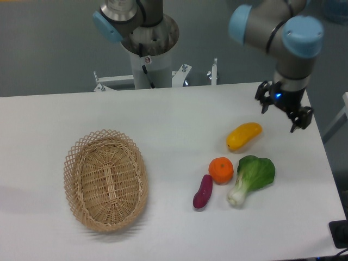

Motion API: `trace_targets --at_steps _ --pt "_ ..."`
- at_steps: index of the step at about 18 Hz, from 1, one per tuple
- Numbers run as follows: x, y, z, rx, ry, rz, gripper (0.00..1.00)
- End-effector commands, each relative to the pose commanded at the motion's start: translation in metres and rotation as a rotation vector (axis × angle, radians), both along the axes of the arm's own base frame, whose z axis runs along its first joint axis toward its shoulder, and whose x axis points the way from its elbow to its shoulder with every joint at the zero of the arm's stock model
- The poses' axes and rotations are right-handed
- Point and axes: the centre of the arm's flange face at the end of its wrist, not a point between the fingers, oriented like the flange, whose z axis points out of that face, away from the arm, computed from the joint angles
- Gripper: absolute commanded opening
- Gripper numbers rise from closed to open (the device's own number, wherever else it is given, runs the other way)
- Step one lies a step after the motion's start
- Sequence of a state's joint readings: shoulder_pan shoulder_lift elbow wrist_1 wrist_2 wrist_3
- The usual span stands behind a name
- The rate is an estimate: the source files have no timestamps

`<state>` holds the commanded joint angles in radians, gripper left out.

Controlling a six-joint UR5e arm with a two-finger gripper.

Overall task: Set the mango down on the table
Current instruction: 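Open the gripper, release the mango, and lift the gripper away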

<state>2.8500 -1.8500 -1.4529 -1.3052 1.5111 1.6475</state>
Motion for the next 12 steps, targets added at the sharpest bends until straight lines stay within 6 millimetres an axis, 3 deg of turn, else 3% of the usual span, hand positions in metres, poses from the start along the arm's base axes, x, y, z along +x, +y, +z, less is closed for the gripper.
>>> trace_targets --at_steps 7,12 --pt "-0.012 -0.036 0.012 0.012 -0.024 -0.014 1.0" --pt "-0.011 -0.048 0.015 0.003 -0.039 -0.047 1.0"
